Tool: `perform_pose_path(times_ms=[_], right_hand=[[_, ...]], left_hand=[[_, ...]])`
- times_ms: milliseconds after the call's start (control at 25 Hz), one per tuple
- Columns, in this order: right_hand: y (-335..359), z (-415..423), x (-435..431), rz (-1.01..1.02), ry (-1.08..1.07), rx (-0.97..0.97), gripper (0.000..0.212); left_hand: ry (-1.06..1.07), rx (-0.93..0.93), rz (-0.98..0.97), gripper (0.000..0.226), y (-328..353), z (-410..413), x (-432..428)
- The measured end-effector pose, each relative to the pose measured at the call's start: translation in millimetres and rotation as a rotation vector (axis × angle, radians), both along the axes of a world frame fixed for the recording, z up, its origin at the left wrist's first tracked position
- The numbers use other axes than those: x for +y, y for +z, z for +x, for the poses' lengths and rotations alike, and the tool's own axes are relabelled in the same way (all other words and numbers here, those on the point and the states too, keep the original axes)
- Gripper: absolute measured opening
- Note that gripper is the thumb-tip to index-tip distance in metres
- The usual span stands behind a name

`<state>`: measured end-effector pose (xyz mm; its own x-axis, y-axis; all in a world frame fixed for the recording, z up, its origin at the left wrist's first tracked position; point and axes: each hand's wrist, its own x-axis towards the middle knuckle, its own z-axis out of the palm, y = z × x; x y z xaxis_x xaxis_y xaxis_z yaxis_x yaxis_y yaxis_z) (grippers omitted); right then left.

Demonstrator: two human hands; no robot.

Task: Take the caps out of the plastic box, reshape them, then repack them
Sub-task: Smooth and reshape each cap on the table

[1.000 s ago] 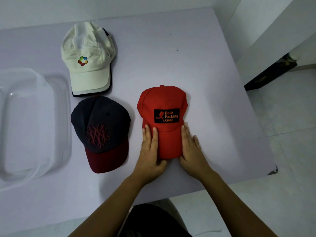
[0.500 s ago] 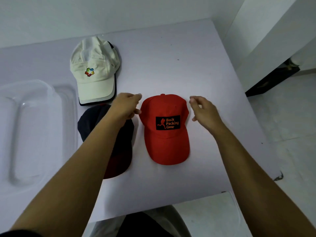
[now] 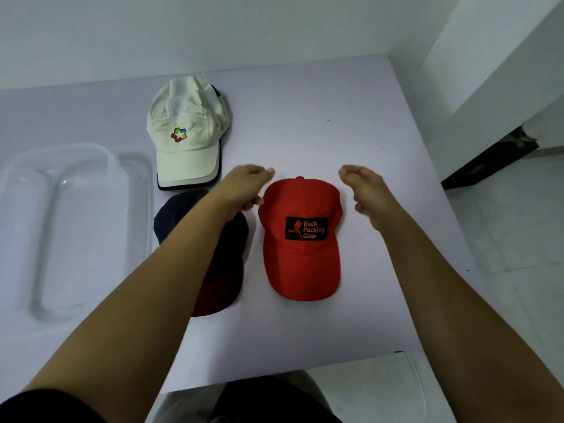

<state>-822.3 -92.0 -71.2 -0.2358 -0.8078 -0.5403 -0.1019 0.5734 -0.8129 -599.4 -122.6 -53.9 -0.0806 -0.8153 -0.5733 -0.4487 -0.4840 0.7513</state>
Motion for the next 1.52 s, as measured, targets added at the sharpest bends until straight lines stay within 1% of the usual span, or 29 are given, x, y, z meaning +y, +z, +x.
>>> perform_pose_path(times_ms=[40, 120, 240, 400, 480, 520, 600, 640, 680, 760, 840, 920, 960, 1040, 1120, 1200, 1280, 1400, 1520], right_hand=[[9, -1, -5, -0.078, -0.008, 0.057, 0.027], [29, 6, -18, -0.244, 0.030, 0.168, 0.028], [52, 46, -37, -0.405, 0.225, 0.274, 0.024], [51, 126, -53, -0.485, 0.502, 0.336, 0.022], [37, 166, -59, -0.493, 0.646, 0.385, 0.025], [28, 184, -63, -0.480, 0.734, 0.414, 0.031], [6, 211, -72, -0.372, 0.943, 0.489, 0.056], [-6, 218, -76, -0.289, 1.031, 0.535, 0.071], [-17, 227, -81, -0.216, 1.074, 0.564, 0.082], [-34, 238, -91, -0.146, 1.044, 0.535, 0.093], [-42, 245, -99, -0.155, 0.932, 0.440, 0.089], [-44, 247, -104, -0.185, 0.862, 0.440, 0.086], [-45, 246, -105, -0.194, 0.842, 0.454, 0.088], [-45, 245, -105, -0.187, 0.782, 0.442, 0.093], [-45, 245, -104, -0.167, 0.749, 0.411, 0.096], [-44, 243, -100, -0.144, 0.758, 0.405, 0.096], [-40, 239, -94, -0.117, 0.745, 0.388, 0.093], [-35, 232, -86, -0.104, 0.697, 0.382, 0.088], [-25, 222, -85, -0.113, 0.740, 0.436, 0.084]], left_hand=[[0.009, -0.044, -0.074, 0.034, 12, 9, -4], [0.059, -0.090, -0.189, 0.027, 34, 34, -11], [0.084, -0.206, -0.280, 0.021, 54, 82, -18], [0.082, -0.269, -0.282, 0.012, 48, 142, -11], [0.010, -0.353, -0.293, 0.011, 35, 167, -13], [-0.037, -0.435, -0.300, 0.016, 27, 176, -17], [-0.125, -0.558, -0.295, 0.031, 7, 185, -24], [-0.189, -0.575, -0.282, 0.039, -3, 184, -26], [-0.259, -0.573, -0.266, 0.049, -13, 184, -28], [-0.338, -0.537, -0.217, 0.073, -31, 185, -33], [-0.347, -0.487, -0.175, 0.086, -46, 189, -40], [-0.378, -0.457, -0.173, 0.096, -57, 188, -44], [-0.384, -0.485, -0.206, 0.099, -62, 185, -45], [-0.365, -0.606, -0.320, 0.102, -68, 181, -46], [-0.356, -0.662, -0.357, 0.101, -76, 179, -50], [-0.433, -0.653, -0.360, 0.091, -82, 179, -50], [-0.521, -0.692, -0.371, 0.081, -84, 181, -48], [-0.473, -0.672, -0.339, 0.073, -74, 182, -44], [-0.462, -0.756, -0.406, 0.071, -56, 181, -40]])
